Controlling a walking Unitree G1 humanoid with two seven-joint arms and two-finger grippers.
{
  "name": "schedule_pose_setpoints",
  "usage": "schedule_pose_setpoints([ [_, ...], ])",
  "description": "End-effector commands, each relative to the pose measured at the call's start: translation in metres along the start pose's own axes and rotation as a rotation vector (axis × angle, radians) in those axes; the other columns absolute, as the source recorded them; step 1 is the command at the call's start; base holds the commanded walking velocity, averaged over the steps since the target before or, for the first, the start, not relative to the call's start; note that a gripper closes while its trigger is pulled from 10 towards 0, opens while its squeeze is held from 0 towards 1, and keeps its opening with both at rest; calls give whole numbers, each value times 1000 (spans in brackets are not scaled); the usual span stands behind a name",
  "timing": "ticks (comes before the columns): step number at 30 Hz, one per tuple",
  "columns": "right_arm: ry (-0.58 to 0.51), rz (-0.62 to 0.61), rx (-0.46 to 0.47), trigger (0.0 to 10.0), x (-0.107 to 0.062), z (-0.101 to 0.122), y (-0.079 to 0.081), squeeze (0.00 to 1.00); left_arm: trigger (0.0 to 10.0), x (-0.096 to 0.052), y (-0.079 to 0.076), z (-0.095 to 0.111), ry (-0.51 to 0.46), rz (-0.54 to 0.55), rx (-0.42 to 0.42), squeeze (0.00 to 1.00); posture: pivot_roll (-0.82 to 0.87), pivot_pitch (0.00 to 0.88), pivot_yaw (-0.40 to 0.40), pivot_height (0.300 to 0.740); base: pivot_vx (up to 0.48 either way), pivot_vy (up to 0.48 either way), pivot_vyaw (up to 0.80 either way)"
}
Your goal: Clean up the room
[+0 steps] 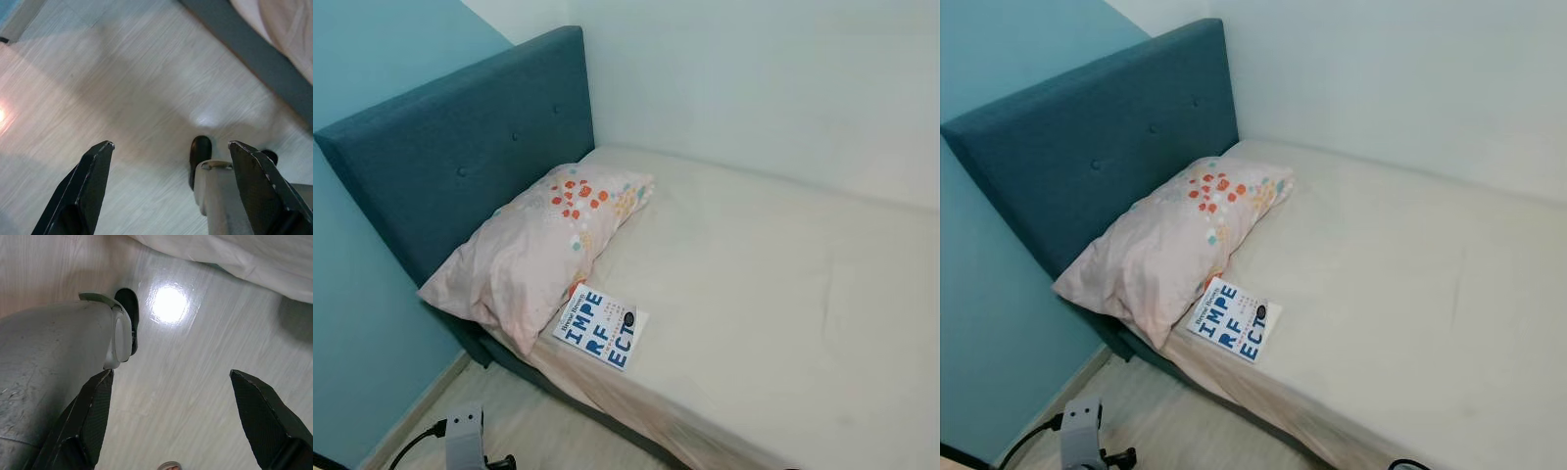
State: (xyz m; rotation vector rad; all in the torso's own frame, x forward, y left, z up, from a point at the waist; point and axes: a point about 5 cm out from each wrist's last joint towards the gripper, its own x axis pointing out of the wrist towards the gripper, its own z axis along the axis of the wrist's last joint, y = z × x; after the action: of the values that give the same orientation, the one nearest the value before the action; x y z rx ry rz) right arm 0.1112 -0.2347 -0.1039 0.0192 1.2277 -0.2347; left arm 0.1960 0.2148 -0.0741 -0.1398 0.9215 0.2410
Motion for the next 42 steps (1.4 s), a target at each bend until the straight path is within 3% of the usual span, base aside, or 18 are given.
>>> schedule_pose_setpoints([
  [1,46,72,12,10000,0,-14,23,0,10000,-2,10,-7,27,24,24,0,-78,76,108,740,0,0,0],
  [9,51,61,-17,10000,0,-14,16,0,10000,-2,9,-10,27,30,-7,0,-71,87,87,740,0,0,0],
  [14,36,52,-11,10000,0,-9,11,0,10000,-3,16,-11,23,53,-47,0,-76,87,92,740,0,0,0],
  [18,40,61,-18,10000,0,-13,14,0,10000,-4,25,-12,25,77,-47,0,-78,61,100,740,0,0,0],
  [28,42,68,-19,10000,0,-16,19,0,10000,-3,16,-10,18,66,-41,0,-83,70,103,740,0,0,0],
  [42,39,75,-38,10000,0,-10,26,0,10000,-4,19,-16,37,73,-46,0,-73,87,92,740,0,0,0],
])
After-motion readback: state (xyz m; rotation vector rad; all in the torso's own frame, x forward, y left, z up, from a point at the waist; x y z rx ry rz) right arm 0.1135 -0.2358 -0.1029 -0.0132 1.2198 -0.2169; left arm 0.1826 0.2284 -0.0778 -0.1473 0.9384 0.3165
